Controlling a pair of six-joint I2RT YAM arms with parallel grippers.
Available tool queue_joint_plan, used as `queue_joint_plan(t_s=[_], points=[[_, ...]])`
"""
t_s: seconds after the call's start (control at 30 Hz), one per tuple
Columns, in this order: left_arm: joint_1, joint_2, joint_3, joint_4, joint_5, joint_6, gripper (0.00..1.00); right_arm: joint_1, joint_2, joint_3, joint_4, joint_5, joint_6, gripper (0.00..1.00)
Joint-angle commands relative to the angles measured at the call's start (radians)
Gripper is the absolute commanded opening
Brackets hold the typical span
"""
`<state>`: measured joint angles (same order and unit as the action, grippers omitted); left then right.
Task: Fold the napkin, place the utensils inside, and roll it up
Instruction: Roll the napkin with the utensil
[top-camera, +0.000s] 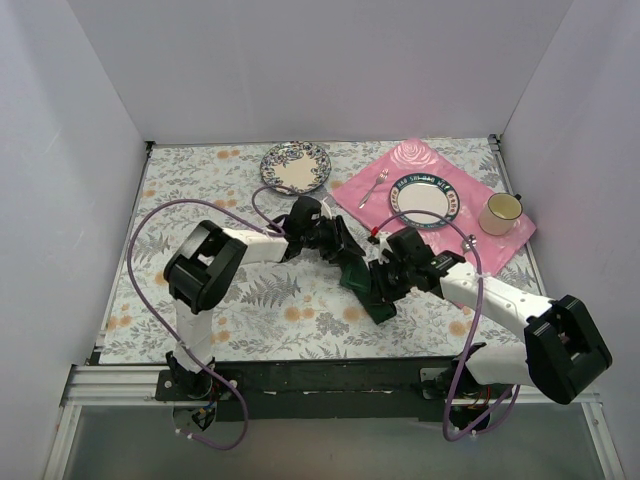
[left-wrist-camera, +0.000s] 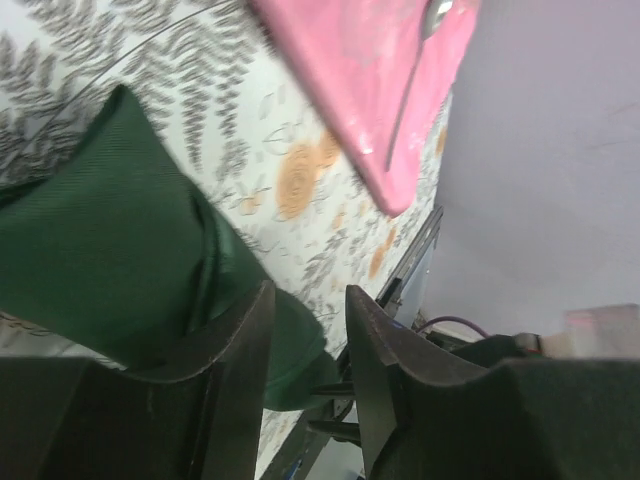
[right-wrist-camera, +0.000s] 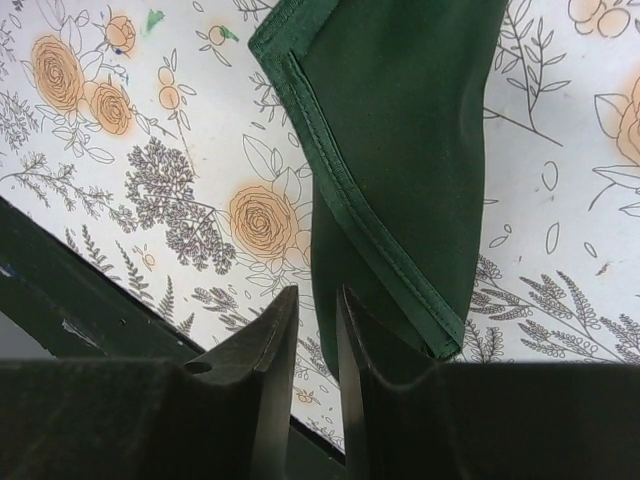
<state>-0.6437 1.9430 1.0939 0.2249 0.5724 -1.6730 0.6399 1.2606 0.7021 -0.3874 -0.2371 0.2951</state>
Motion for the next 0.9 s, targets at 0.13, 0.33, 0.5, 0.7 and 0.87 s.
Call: queue_joint_plan(t_s=[0.13, 0.33, 0.5, 0.7, 0.87], points=[[-0.001, 0.03, 0.012, -0.047, 0.032, 0.059, 0.33, 0.001, -0.061, -0.079, 0.019, 0.032, 0.07, 0.28], [-0.001, -0.001, 0.067, -0.131, -0.003, 0.113, 0.35, 0.0, -0.089, -0.052, 0.001, 0.019, 0.064, 0.28], [0.004, -0.042, 0.173, -0.249, -0.025, 0.163, 0.44, 0.001, -0.104, 0.054, -0.068, 0.059, 0.024, 0.28], [0.045, -0.166, 0.239, -0.406, -0.097, 0.254, 0.56, -0.002, -0.128, 0.218, -0.136, 0.196, -0.053, 0.29], [0.096, -0.393, 0.208, -0.501, -0.299, 0.347, 0.68, -0.003, -0.23, 0.278, -0.053, 0.344, -0.068, 0.3]])
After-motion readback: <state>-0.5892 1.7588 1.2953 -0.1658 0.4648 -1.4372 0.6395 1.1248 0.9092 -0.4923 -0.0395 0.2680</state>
